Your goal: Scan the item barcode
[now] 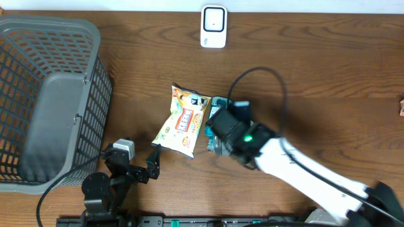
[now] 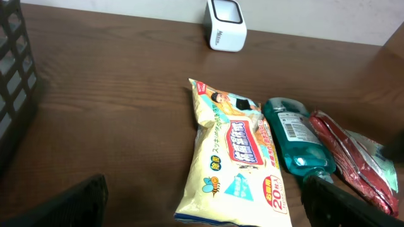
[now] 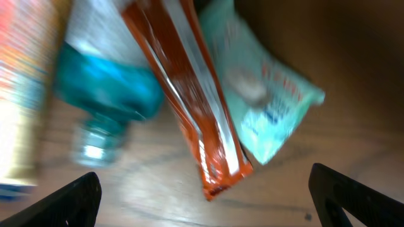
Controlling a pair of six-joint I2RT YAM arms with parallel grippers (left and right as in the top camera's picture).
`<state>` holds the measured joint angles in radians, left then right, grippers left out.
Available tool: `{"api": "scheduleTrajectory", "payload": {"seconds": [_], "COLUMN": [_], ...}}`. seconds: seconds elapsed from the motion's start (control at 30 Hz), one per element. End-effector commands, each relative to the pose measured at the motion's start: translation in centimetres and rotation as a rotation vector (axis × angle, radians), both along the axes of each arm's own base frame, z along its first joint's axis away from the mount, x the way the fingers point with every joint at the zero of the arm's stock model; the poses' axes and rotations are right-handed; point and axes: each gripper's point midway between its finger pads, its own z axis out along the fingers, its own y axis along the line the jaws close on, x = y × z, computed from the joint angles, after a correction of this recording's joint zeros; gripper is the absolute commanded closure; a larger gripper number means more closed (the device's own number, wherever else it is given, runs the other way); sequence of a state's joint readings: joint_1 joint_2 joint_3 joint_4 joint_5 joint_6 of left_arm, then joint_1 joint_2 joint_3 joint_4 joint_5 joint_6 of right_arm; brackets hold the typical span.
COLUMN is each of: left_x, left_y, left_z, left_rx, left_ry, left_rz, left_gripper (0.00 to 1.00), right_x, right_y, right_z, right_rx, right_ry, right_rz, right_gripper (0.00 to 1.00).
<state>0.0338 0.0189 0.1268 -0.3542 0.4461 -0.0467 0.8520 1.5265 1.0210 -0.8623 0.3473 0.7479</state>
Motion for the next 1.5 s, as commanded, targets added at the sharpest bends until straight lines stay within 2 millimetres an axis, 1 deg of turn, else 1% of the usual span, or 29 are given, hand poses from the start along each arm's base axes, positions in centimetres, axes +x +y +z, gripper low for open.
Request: {"api": "scheduleTrajectory", "payload": {"seconds": [0.0,0.1,0.13,0.23,0.3,0.33,0.43,0.47,0.57,0.63,0.67,0.7,0.73,0.77,0.8,0.87,0.97,1.03,1.1,1.2,1.3,1.4,1.47], "left_x": [-0.1,-0.1,-0.1,-0.1,-0.1,-0.1,-0.1,-0.1,-0.1,-0.1,-0.1,-0.1,-0.1,-0.1,-0.1,-0.1,-0.1,-0.1,-0.1,-0.1,-0.1,-0.1,-0.1], "left_y": [0.1,0.1,0.1,0.1,0.1,0.1,0.1,0.1,0.1,0.1,0.1,0.1,0.1,0.1,0.1,0.1,0.1,0.1,0.1,0.1,0.1,0.1,0.1], "left_z": [-1.0,-1.0,-1.0,-1.0,-1.0,-1.0,-1.0,-1.0,-1.0,-1.0,-1.0,-1.0,-1.0,-1.0,-1.0,-1.0,-1.0,-1.0,-1.0,-1.0,-1.0,-1.0,-1.0], "left_rx": [0.014,0.014,0.014,0.014,0.014,0.014,0.014,0.014,0.014,0.014,0.014,0.014,0.014,0.014,0.014,0.014,0.014,0.014,0.014,0.014,0.014,0.014,0.014], "left_ry": [0.025,0.025,0.025,0.025,0.025,0.025,0.025,0.025,0.025,0.025,0.025,0.025,0.025,0.025,0.025,0.025,0.025,0.025,0.025,0.025,0.025,0.025,0.025], "left_rz": [-0.001,-0.001,-0.001,-0.001,-0.001,-0.001,-0.001,-0.001,-0.001,-0.001,-0.001,-0.001,-0.001,-0.001,-0.001,-0.001,-0.001,-0.001,-0.001,-0.001,-0.001,-0.001,-0.001], "left_gripper": [0.02,0.02,0.02,0.02,0.02,0.02,0.02,0.02,0.02,0.02,0.02,0.02,0.02,0.02,0.02,0.02,0.02,0.02,0.02,0.02,0.02,0.02,0.02], "right_x": [0.2,0.7,0.9,1.1,1.2,1.2,1.4,1.4,1.3,0.8,0.7,0.6,0.4,0.3,0.2,0.2,0.5,1.2,2.1,3.5,4.4,4.9,4.9], "right_y": [-1.0,-1.4,-1.6,-1.8,-2.0,-1.9,-2.3,-2.5,-3.2,-3.9,-4.1,-4.4,-4.6,-4.6,-4.6,-4.5,-4.2,-3.7,-3.2,-2.2,-0.8,0.1,0.7], "right_z": [-1.9,-3.3,-4.3,-6.4,-7.3,-7.7,-8.4,-8.6,-9.6,-10.4,-10.5,-10.7,-10.9,-11.1,-11.2,-11.1,-10.5,-9.0,-7.1,-3.5,-0.7,1.4,2.4], "right_rx": [-0.133,-0.23,-0.269,-0.338,-0.372,-0.385,-0.443,-0.467,-0.532,-0.567,-0.577,-0.589,-0.599,-0.6,-0.599,-0.598,-0.603,-0.62,-0.637,-0.649,-0.64,-0.649,-0.658], "right_ry": [-0.057,-0.083,-0.077,-0.055,-0.044,-0.036,-0.027,-0.023,0.025,0.062,0.072,0.083,0.094,0.103,0.109,0.111,0.109,0.101,0.078,0.032,0.015,-0.014,-0.024], "right_rz": [-0.04,-0.027,-0.02,0.009,0.014,0.018,0.058,0.074,0.139,0.148,0.149,0.149,0.152,0.157,0.16,0.159,0.159,0.16,0.161,0.172,0.256,0.349,0.421], "right_gripper": [0.01,0.01,0.01,0.04,0.06,0.1,0.28,0.32,0.35,0.39,0.43,0.52,0.62,0.77,0.88,0.99,0.99,0.99,0.99,0.99,0.99,0.99,0.99]}}
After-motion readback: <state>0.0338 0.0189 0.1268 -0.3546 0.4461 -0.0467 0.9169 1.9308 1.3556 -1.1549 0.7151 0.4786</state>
